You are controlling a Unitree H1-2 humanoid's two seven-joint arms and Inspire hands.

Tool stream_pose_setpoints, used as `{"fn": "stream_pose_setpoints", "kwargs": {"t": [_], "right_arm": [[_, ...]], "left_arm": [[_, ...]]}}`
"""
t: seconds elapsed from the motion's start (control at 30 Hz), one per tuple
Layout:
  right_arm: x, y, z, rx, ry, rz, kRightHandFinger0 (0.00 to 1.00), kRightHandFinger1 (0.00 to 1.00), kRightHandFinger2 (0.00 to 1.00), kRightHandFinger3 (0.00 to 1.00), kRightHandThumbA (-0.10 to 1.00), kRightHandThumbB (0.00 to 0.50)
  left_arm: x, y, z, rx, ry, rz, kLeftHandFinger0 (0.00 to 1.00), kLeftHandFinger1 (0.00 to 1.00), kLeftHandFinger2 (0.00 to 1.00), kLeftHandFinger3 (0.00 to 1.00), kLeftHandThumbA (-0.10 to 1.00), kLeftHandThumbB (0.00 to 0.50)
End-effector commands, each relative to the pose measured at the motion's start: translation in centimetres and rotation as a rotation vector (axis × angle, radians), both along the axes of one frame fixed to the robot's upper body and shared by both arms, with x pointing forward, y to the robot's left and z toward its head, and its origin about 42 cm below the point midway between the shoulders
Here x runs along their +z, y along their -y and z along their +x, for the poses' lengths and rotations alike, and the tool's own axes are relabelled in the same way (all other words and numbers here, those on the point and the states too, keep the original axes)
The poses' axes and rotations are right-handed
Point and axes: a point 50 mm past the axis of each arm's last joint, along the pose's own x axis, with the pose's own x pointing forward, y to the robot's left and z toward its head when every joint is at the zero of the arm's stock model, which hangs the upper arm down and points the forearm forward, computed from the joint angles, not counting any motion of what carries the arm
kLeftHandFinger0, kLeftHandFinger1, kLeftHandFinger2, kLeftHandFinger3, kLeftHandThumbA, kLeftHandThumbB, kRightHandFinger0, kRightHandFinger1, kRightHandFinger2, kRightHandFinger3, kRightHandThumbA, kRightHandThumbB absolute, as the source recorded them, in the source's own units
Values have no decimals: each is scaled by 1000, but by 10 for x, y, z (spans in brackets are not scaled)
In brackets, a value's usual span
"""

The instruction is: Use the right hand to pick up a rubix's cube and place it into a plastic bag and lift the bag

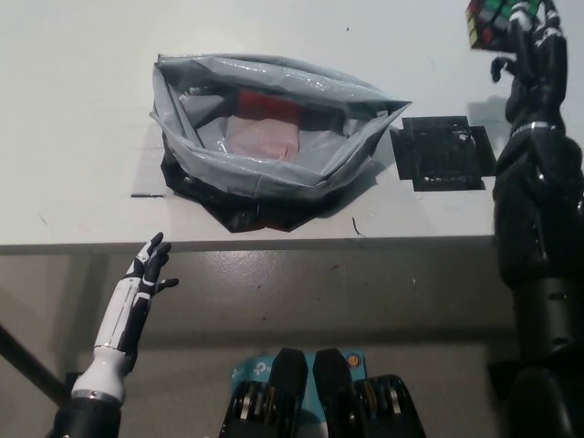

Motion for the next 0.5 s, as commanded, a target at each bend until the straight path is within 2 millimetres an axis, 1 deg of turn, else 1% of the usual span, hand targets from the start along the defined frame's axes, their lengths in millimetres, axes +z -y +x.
{"fn": "stream_pose_setpoints", "kwargs": {"t": [0.0, 0.03, 0.07, 0.13, 0.17, 0.2, 0.23, 0.27, 0.3, 0.37, 0.4, 0.43, 0.47], "right_arm": [[128, -36, -28, 317, 310, 198, 0, 308, 892, 937, -100, 66], [133, -51, -32, 351, 325, 173, 0, 285, 863, 863, -100, 100], [135, -56, -33, 361, 327, 168, 0, 274, 860, 829, -100, 108], [136, -74, -36, 399, 332, 112, 0, 287, 820, 796, -100, 118], [136, -78, -36, 408, 336, 95, 0, 296, 809, 781, -100, 121], [133, -89, -36, 425, 328, 47, 0, 333, 836, 727, -100, 134], [133, -92, -36, 429, 325, 35, 0, 325, 838, 711, -100, 129], [131, -100, -35, 441, 321, 9, 0, 303, 822, 658, -100, 132], [128, -110, -34, 453, 317, -16, 0, 266, 790, 657, -100, 148], [125, -121, -33, 466, 306, -48, 0, 265, 788, 667, -100, 152], [124, -124, -32, 475, 302, -58, 0, 258, 779, 669, -100, 147], [119, -134, -29, 487, 288, -96, 0, 286, 845, 685, -100, 143], [116, -137, -28, 491, 282, -111, 0, 290, 853, 687, -100, 142]], "left_arm": [[17, -3, 5, -13, 85, 22, 842, 1000, 1000, 1000, 1000, 111], [16, -3, 5, -14, 82, 23, 845, 1000, 1000, 1000, 1000, 111], [16, -2, 5, -15, 81, 23, 845, 1000, 1000, 1000, 1000, 112], [15, -2, 4, -15, 77, 18, 850, 1000, 1000, 1000, 1000, 106], [15, -2, 4, -14, 76, 17, 850, 1000, 1000, 1000, 1000, 105], [16, -2, 4, -15, 77, 20, 847, 1000, 1000, 1000, 1000, 104], [16, -2, 4, -16, 77, 21, 846, 1000, 1000, 1000, 1000, 104], [16, -2, 4, -18, 75, 21, 845, 1000, 1000, 1000, 1000, 107], [17, -1, 5, -18, 76, 20, 836, 1000, 1000, 1000, 1000, 108], [18, -1, 5, -18, 78, 27, 834, 1000, 1000, 1000, 1000, 106], [19, -1, 6, -19, 80, 29, 833, 1000, 1000, 1000, 1000, 99], [19, -1, 6, -21, 77, 27, 846, 1000, 1000, 1000, 1000, 96], [19, -2, 6, -22, 76, 26, 848, 1000, 1000, 1000, 1000, 96]]}}
